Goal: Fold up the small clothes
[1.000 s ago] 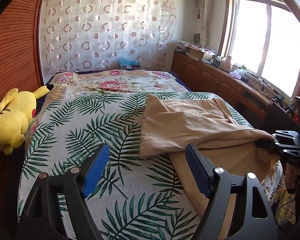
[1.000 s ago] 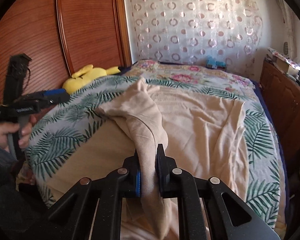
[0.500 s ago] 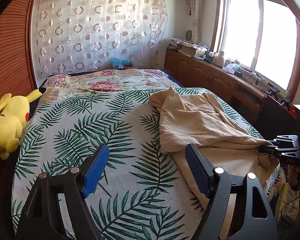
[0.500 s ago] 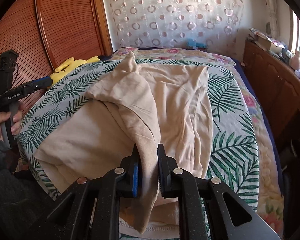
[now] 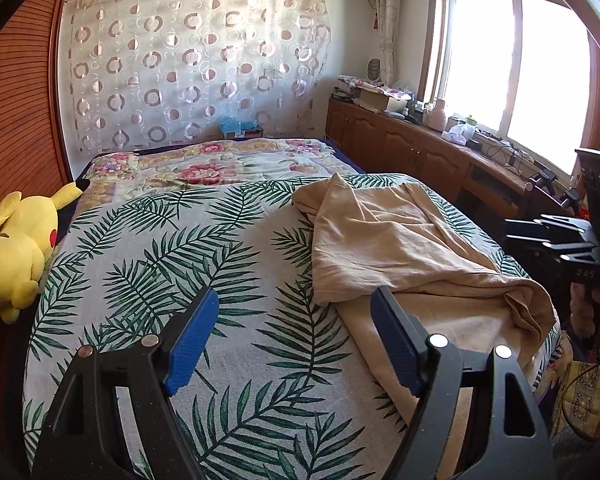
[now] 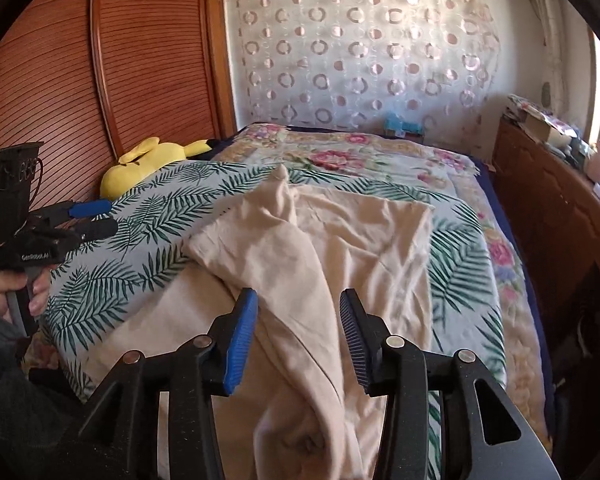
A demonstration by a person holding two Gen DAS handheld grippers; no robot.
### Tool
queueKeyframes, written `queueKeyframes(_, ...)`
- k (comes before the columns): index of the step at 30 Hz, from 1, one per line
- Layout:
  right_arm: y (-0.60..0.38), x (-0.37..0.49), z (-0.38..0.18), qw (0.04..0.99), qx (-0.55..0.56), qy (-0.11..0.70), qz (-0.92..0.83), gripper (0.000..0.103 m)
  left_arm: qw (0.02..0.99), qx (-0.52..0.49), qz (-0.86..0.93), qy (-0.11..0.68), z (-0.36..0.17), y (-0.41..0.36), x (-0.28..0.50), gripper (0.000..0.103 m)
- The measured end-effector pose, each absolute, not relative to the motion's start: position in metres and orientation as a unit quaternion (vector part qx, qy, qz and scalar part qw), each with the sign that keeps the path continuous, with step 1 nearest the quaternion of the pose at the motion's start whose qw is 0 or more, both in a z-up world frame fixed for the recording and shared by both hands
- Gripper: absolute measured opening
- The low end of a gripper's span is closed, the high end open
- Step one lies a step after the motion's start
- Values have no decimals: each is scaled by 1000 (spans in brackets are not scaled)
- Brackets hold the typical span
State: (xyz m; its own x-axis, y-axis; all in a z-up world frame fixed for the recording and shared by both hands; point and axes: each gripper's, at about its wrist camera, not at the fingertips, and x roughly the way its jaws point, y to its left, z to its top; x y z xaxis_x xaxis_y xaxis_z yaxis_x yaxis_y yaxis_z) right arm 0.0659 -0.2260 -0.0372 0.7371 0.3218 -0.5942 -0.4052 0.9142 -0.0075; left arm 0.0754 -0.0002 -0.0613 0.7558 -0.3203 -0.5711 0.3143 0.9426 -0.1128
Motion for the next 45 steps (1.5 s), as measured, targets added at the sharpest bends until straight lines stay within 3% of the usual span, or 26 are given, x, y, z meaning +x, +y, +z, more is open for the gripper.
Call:
queueKeyframes(24, -91, 189, -102, 843, -195, 402, 300, 45, 938, -26, -152, 311, -70, 22, 73, 79)
queueKeyframes(26, -90, 193, -101, 843, -191, 402, 301, 25, 938, -24, -153, 312, -70, 21, 73, 79)
queueKeyframes(27, -92, 194, -99, 843, -191, 401, 302, 7, 937, -24, -153, 312, -70, 21, 73, 79)
queueKeyframes(34, -129, 183, -54, 885, -143, 339, 284, 4, 936, -24, -156, 316, -72, 19, 75, 79)
queueKeyframes(45, -221, 224, -15, 933, -120, 314, 126, 4, 933, -11, -165, 318, -75, 9, 74, 79)
